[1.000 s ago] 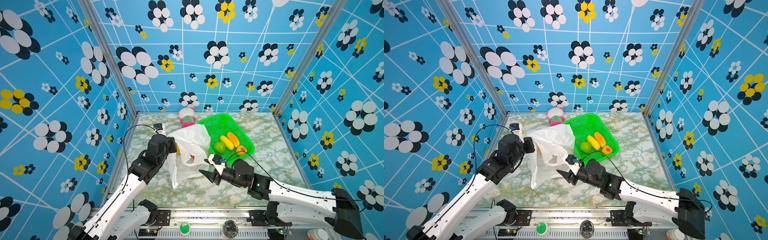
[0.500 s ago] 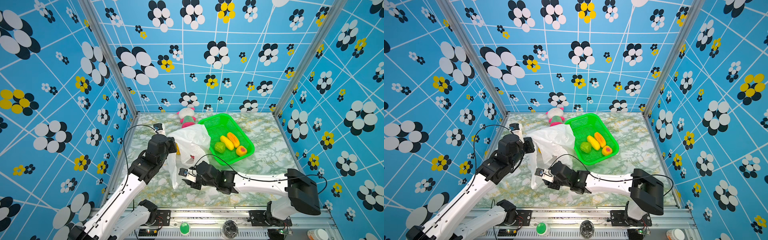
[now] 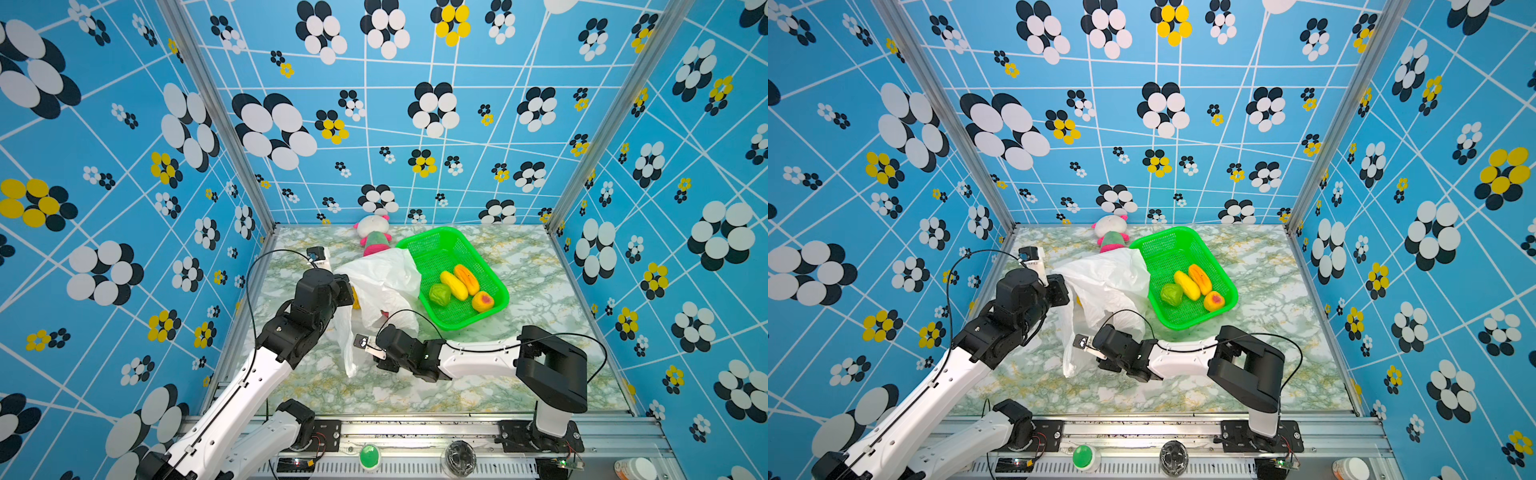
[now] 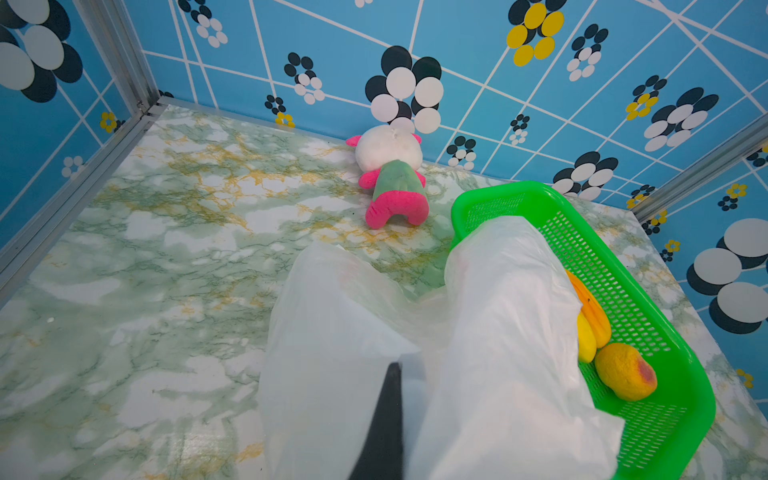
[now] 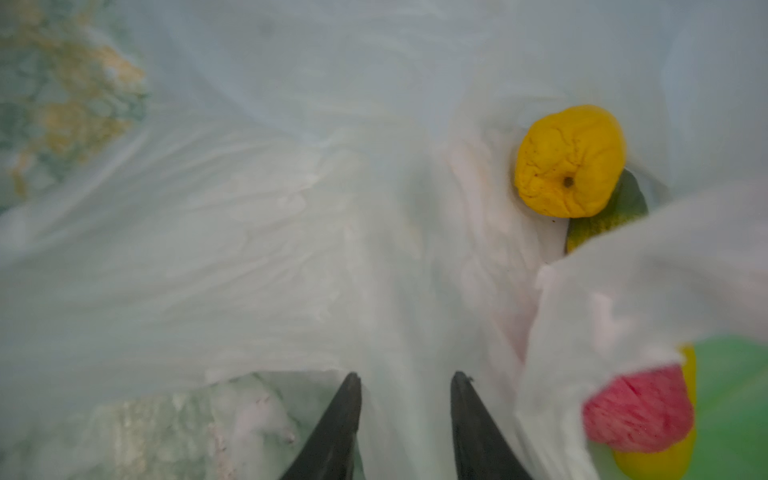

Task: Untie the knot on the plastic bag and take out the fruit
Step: 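Withdraw the right gripper from the basket back to the bag opening, then lower the open right gripper into the bag toward the red apple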

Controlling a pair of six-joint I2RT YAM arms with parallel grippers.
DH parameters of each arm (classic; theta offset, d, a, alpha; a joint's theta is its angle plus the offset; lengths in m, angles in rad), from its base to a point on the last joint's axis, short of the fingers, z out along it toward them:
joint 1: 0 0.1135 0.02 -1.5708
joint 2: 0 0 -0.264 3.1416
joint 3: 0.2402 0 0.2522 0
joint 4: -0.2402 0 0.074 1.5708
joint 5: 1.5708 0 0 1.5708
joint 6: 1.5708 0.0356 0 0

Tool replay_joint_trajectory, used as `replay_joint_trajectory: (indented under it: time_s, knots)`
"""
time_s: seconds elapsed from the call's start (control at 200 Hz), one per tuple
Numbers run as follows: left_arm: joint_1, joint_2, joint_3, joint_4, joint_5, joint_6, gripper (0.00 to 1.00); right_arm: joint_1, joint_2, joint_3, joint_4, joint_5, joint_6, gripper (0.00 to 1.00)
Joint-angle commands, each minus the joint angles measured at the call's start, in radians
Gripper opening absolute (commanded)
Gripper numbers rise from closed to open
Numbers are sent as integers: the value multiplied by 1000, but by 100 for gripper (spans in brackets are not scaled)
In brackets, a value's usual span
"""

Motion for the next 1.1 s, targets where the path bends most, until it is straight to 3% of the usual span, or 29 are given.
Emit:
replay_joint_trajectory:
  time_s: [0.0,0.53,0.85,1.095]
  knots:
    - [7,-15,10,-10,-13,-12,3,-27,-5,11,81,100,41,40]
    - [7,-11,9,-10,-13,-12,3,-110,55,31,144,298,138,75]
    - [6,-9,9,-9,-13,-12,3,-161,113,108,39,292,216,84]
    - [6,-10,9,-10,-12,-11,3,-219,150,160,-45,203,304,85]
